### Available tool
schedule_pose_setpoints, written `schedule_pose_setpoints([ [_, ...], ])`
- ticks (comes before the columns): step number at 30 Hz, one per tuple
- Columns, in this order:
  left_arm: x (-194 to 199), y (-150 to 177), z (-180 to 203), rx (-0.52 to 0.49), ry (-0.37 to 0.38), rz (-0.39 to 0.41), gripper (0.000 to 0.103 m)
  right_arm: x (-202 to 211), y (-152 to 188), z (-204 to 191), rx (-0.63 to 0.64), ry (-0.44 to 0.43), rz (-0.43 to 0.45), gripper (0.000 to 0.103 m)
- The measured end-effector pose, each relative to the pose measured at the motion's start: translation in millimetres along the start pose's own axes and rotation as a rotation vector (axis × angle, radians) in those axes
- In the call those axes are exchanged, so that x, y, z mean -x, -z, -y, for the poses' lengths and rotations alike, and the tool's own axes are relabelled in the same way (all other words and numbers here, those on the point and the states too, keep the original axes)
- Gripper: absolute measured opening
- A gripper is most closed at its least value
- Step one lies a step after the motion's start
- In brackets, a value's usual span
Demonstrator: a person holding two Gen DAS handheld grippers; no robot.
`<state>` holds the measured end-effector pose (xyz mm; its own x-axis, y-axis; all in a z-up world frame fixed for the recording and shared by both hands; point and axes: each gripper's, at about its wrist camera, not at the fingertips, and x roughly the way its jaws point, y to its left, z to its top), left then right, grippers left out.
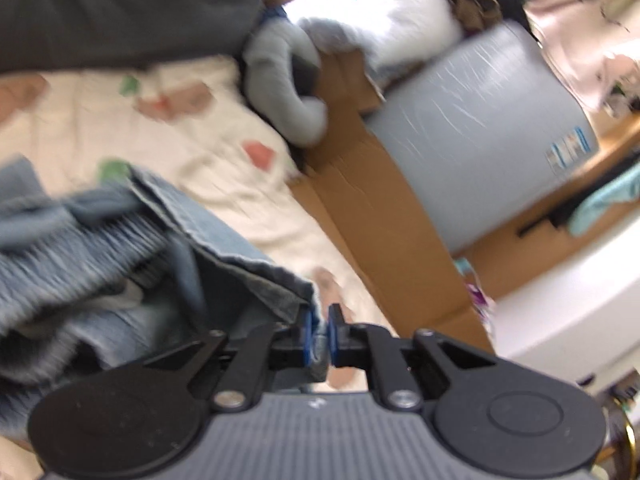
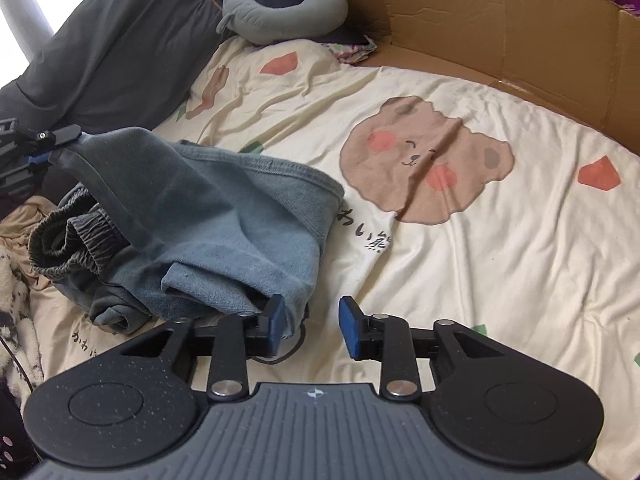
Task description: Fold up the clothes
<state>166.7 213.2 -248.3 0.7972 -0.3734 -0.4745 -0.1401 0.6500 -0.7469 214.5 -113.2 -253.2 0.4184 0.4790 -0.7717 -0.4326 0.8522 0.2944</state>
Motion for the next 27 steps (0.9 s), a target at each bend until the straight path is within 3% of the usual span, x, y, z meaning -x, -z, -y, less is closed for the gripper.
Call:
schedule_pose_setpoints([
  [5,-30,28,13,-0.011,0.059,-0.100,0.008,13,-10,13,-0.035,0.006,0.031,0.039],
  [8,-44,42,20,-0.032,0.077,-0.143,0.008,19,-23,15,-0.047,-0.012,0.039,0.044],
  [14,-68,60,23,-0.047,0.095,-0.210,0.008,24,-50,7,-0.057,-0.099,0.073,0.055],
  [22,-90,93,32,-0.117,0.136,-0.353,0.008,3,-68,-10,-0.064,-0.220,0.013,0.056],
  [27,-93,106,28,-0.112,0.148,-0.387,0.008,-13,-70,-19,-0.079,-0.259,-0.047,0.057],
])
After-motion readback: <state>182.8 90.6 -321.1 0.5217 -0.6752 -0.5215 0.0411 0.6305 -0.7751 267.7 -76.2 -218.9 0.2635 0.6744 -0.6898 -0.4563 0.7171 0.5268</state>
